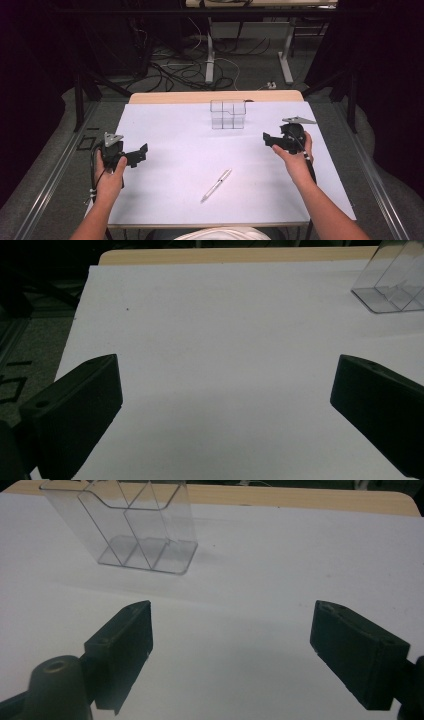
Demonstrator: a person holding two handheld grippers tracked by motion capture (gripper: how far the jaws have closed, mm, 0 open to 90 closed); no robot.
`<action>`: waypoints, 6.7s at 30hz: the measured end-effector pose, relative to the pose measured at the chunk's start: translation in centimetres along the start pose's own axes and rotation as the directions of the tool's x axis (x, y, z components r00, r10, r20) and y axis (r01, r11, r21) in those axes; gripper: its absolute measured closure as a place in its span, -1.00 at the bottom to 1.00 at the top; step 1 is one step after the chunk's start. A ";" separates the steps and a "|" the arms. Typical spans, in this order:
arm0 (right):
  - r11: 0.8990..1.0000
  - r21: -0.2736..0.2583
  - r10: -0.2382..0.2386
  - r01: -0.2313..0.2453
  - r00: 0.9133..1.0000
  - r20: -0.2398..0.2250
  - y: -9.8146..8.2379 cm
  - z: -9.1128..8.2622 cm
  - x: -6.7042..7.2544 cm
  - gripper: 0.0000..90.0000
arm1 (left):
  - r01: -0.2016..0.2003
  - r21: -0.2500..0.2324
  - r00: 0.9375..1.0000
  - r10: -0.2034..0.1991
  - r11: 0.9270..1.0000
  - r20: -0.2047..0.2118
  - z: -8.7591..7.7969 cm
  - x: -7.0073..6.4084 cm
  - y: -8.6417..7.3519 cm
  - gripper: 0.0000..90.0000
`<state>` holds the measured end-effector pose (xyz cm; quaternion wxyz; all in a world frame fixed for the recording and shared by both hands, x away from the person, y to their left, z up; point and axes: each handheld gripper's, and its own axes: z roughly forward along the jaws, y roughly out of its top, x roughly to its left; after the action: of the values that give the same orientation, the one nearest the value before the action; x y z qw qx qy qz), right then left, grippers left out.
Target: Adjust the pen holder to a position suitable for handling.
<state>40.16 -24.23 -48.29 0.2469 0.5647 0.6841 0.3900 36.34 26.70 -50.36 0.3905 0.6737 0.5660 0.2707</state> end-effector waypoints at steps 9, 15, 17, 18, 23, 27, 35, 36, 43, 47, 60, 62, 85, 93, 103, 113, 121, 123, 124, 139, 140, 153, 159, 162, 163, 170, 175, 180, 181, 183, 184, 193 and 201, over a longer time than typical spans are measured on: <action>1.000 0.007 -0.031 0.031 0.999 0.010 2.5 1.1 1.3 -0.59 | -0.011 0.008 1.000 0.011 1.000 0.006 0.1 -0.1 -0.1 -0.99; 0.999 0.031 -0.023 0.023 1.000 0.004 4.2 1.6 1.8 -0.53 | -0.002 0.012 1.000 0.002 1.000 0.010 0.2 0.0 -0.1 -0.99; 0.999 0.037 -0.022 0.022 1.000 0.006 4.8 1.8 2.0 -0.50 | 0.001 0.014 1.000 -0.001 1.000 0.012 0.2 0.0 -0.1 -0.99; 0.999 0.043 -0.020 0.021 1.000 -0.002 5.1 1.9 2.0 -0.46 | 0.001 0.014 1.000 -0.001 1.000 0.012 0.2 0.0 -0.1 -0.99; 0.998 0.061 0.008 -0.007 1.000 -0.017 6.4 2.2 2.3 -0.32 | 0.001 0.022 1.000 -0.001 1.000 0.017 0.2 0.0 -0.2 -0.99; 0.998 0.064 -0.010 0.011 1.000 -0.009 7.1 2.6 2.4 -0.26 | 0.003 0.022 1.000 -0.004 1.000 0.017 0.3 0.1 -0.2 -0.99; 0.996 0.089 -0.016 0.015 1.000 0.007 8.2 3.7 3.0 -0.16 | 0.007 0.022 1.000 -0.007 1.000 0.019 0.3 0.1 -0.2 -0.99; 0.995 0.094 -0.018 0.017 1.000 0.008 8.3 3.8 3.1 -0.16 | 0.007 0.023 1.000 -0.007 1.000 0.019 0.3 0.1 -0.2 -0.99; 0.994 0.112 -0.005 0.003 1.000 0.017 9.3 5.0 3.3 -0.07 | 0.007 0.024 1.000 -0.007 1.000 0.019 0.3 0.2 -0.2 -0.99; 0.992 0.125 0.013 -0.016 1.000 0.025 9.6 5.7 3.4 -0.01 | 0.007 0.025 1.000 -0.007 1.000 0.019 0.4 0.2 -0.2 -0.99; 0.987 0.147 0.067 -0.071 0.997 0.030 9.6 7.8 3.9 0.18 | 0.010 0.026 1.000 -0.010 1.000 0.019 0.4 0.3 -0.3 -0.99; 0.987 0.150 0.056 -0.061 0.998 0.033 9.5 8.2 3.8 0.21 | 0.014 0.025 1.000 -0.014 1.000 0.018 0.4 0.3 -0.3 -0.99; 0.986 0.153 0.055 -0.060 0.998 0.035 8.6 11.1 4.8 0.48 | 0.029 0.030 0.999 -0.029 0.999 0.016 0.3 0.6 -0.5 -0.99; 0.987 0.147 0.058 -0.065 0.997 0.048 8.5 11.9 4.9 0.57 | 0.035 0.036 0.999 -0.036 0.999 0.014 0.3 0.8 -0.5 -0.99; 0.985 0.160 0.045 -0.061 0.994 0.098 8.5 12.8 5.5 0.77 | 0.042 0.032 0.999 -0.042 0.999 0.013 0.2 0.9 -0.6 -0.99; 0.979 0.186 0.055 -0.080 0.989 0.134 8.6 13.2 5.6 0.91 | 0.047 0.030 0.999 -0.047 0.998 0.015 0.1 1.0 -0.6 -0.99; 0.970 0.197 0.113 -0.144 0.981 0.158 8.8 13.2 5.7 0.95 | 0.044 0.036 0.999 -0.045 0.998 0.017 0.1 1.0 -0.6 -0.99; 0.972 0.193 0.101 -0.133 0.981 0.166 8.8 13.2 5.7 0.96 | 0.044 0.036 0.999 -0.045 0.998 0.016 0.2 1.0 -0.6 -0.99; 0.971 0.194 0.109 -0.142 0.979 0.169 8.8 13.3 5.8 0.96 | 0.046 0.036 0.999 -0.047 0.998 0.016 0.2 1.0 -0.6 -0.99; 0.966 0.211 0.111 -0.151 0.976 0.187 8.8 12.9 6.0 0.98 | 0.043 0.034 0.999 -0.044 0.998 0.016 0.2 1.0 -0.7 -0.99; 0.962 0.216 0.126 -0.167 0.974 0.189 8.8 12.8 6.2 0.98 | 0.043 0.034 0.999 -0.044 0.998 0.016 0.2 1.0 -0.7 -0.99; 0.956 0.248 0.119 -0.159 0.979 0.168 7.9 11.6 7.9 0.98 | 0.040 0.036 0.999 -0.040 0.999 0.013 0.4 0.8 -0.6 -0.99; 0.954 0.267 0.104 -0.137 0.986 0.133 7.3 10.7 8.8 0.98 | 0.039 0.043 0.999 -0.040 0.998 0.013 0.4 0.8 -0.7 -0.99; 0.949 0.286 0.099 -0.130 0.988 0.120 7.1 10.3 9.3 0.98 | 0.037 0.041 0.999 -0.037 0.998 0.012 0.5 0.8 -0.7 -0.99; 0.949 0.286 0.099 -0.130 0.988 0.120 7.1 10.3 9.3 0.98 | 0.037 0.041 0.999 -0.037 0.998 0.012 0.5 0.8 -0.7 -0.99; 0.946 0.314 0.062 -0.082 0.995 0.074 6.5 9.3 10.1 0.97 | 0.034 0.047 0.999 -0.034 0.998 0.011 0.6 0.7 -0.7 -0.99; 0.943 0.327 0.053 -0.064 0.998 0.045 6.1 8.7 10.3 0.97 | 0.033 0.048 0.999 -0.034 0.998 0.010 0.6 0.7 -0.8 -0.99; 0.943 0.331 0.039 -0.044 0.999 0.023 5.7 8.2 10.5 0.97 | 0.034 0.048 0.999 -0.035 0.998 0.010 0.6 0.6 -0.8 -0.99; 0.941 0.335 0.036 -0.039 0.999 0.013 5.5 7.9 10.5 0.97 | 0.034 0.048 0.999 -0.035 0.998 0.010 0.6 0.6 -0.8 -0.99; 0.940 0.339 0.026 -0.025 1.000 0.004 5.3 7.6 10.4 0.97 | 0.036 0.050 0.999 -0.037 0.998 0.011 0.6 0.6 -0.8 -0.99; 0.940 0.339 0.026 -0.025 1.000 0.004 5.3 7.6 10.4 0.97 | 0.035 0.052 0.999 -0.035 0.998 0.010 0.7 0.6 -0.8 -0.99; 0.937 0.348 0.008 0.002 1.000 -0.026 4.5 6.5 10.3 0.97 | 0.032 0.052 0.999 -0.032 0.998 0.009 0.7 0.5 -0.8 -0.99; 0.930 0.367 0.039 -0.017 0.998 -0.052 4.3 6.1 9.7 0.94 | 0.027 0.057 1.000 -0.028 0.998 0.010 0.7 0.4 -0.8 -0.99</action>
<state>45.05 -13.04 -47.30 0.1116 0.5988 0.7436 0.2757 36.55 26.97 -51.45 0.3780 0.6780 0.5806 0.2456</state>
